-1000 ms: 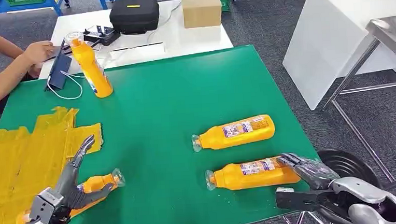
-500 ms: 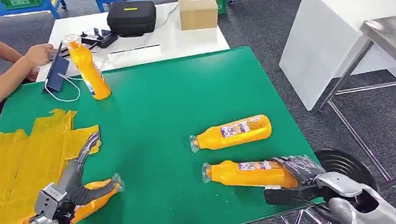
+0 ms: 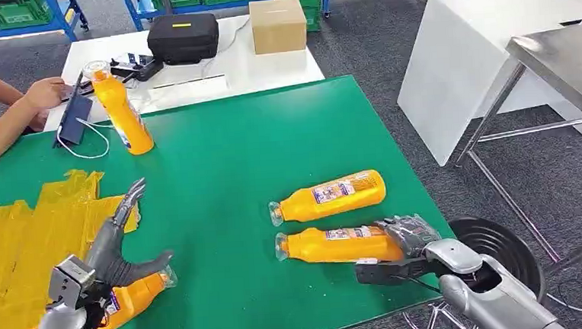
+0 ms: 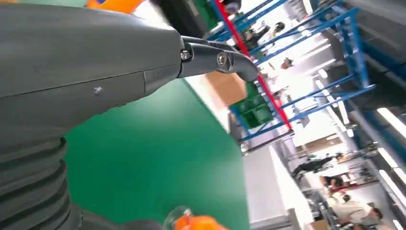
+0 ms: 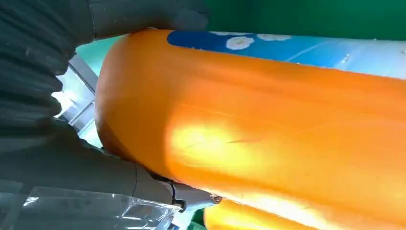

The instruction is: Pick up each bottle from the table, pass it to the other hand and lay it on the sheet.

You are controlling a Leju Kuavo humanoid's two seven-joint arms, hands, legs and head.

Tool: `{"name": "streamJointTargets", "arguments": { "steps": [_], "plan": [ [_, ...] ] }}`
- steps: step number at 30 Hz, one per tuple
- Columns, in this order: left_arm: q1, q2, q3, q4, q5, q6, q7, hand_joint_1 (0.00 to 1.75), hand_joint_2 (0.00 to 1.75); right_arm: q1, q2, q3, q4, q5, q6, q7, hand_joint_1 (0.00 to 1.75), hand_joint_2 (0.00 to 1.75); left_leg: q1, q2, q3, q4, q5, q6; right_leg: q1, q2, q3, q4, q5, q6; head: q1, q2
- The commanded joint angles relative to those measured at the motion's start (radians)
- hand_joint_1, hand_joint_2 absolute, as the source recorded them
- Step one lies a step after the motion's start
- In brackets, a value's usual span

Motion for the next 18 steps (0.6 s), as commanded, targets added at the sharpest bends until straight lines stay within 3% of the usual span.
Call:
{"name": "streamJointTargets", "arguments": {
  "steps": [1,5,6,7,8,9,10,11,12,15,18],
  "plan": [
    [-0.002,-0.015,-0.031,0.068,0.002,-0.006,0.01,0.0,1.75,0.086,0.08,0.111,0.19,0.011,0.021,0.01,1.75,1.75,0.001,-0.008,-0.011,0.0,0.005,-0.002,0.001,-0.005,-0.009,-0.002,0.004,0.0,0.0,0.0],
    [0.031,-0.014,-0.017,0.052,0.016,-0.006,0.014,0.0,1.75,0.113,0.109,0.033,0.176,-0.049,-0.038,0.028,1.75,1.75,0.001,-0.013,-0.017,0.002,0.006,-0.003,0.002,-0.008,-0.013,-0.001,0.005,-0.001,0.0,0.0],
    [0.056,-0.013,-0.004,0.037,0.026,-0.007,0.015,0.0,1.75,0.125,0.121,-0.013,0.15,-0.089,-0.077,0.023,1.75,1.75,0.002,-0.01,-0.012,0.004,0.003,-0.004,0.002,-0.006,-0.009,0.001,0.002,-0.003,0.0,0.0],
    [0.092,-0.015,0.016,0.01,0.051,-0.022,0.019,0.0,1.75,0.141,0.131,-0.067,0.092,-0.145,-0.1,0.015,1.75,1.75,0.001,-0.012,-0.018,0.006,0.002,-0.003,0.001,-0.007,-0.02,0.003,0.0,-0.003,0.0,0.0],
    [0.129,-0.018,0.039,-0.019,0.104,-0.063,0.024,0.0,1.75,0.166,0.151,-0.133,0.018,-0.247,-0.122,-0.036,1.75,1.75,0.003,-0.007,-0.01,0.007,-0.003,-0.003,0.002,-0.003,-0.013,0.004,-0.003,-0.004,0.0,0.0],
    [0.171,-0.023,0.069,-0.05,0.163,-0.106,0.032,0.0,1.75,0.196,0.165,-0.19,-0.07,-0.357,-0.115,-0.067,1.75,1.75,0.002,-0.01,-0.019,0.01,-0.005,-0.001,0.001,-0.005,-0.025,0.008,-0.005,-0.004,0.001,0.0],
    [0.215,-0.039,0.114,-0.081,0.265,-0.188,0.052,0.0,1.75,0.24,0.18,-0.246,-0.197,-0.457,-0.126,-0.096,1.75,1.75,0.003,-0.003,-0.01,0.003,-0.004,-0.001,0.003,0.001,-0.009,0.002,-0.005,-0.004,0.0,0.0],
    [0.237,-0.055,0.145,-0.097,0.347,-0.252,0.078,0.0,1.75,0.272,0.185,-0.275,-0.282,-0.519,-0.123,-0.099,1.75,1.75,0.002,-0.006,-0.016,0.0,0.0,-0.001,0.001,-0.002,-0.014,0.0,0.001,-0.002,0.0,0.0],
    [0.252,-0.07,0.171,-0.103,0.435,-0.314,0.119,0.0,1.75,0.293,0.185,-0.29,-0.35,-0.565,-0.127,-0.108,1.75,1.75,0.003,-0.004,-0.011,0.0,0.0,-0.004,0.001,-0.001,-0.009,0.001,-0.001,-0.004,0.0,0.0],
    [0.26,-0.083,0.193,-0.079,0.63,-0.419,0.213,0.0,1.75,0.303,0.193,-0.301,-0.439,-0.647,-0.131,-0.145,1.75,1.75,0.003,-0.013,-0.008,0.001,-0.002,-0.004,0.0,-0.008,-0.005,0.003,-0.006,-0.004,-0.001,0.0],
    [0.264,-0.065,0.161,-0.045,0.768,-0.474,0.266,0.0,1.75,0.279,0.237,-0.28,-0.427,-0.661,-0.148,-0.192,1.75,1.75,0.002,-0.022,-0.021,0.0,0.001,-0.004,-0.001,-0.016,-0.016,0.003,-0.006,-0.004,-0.001,0.0]
  ]
}}
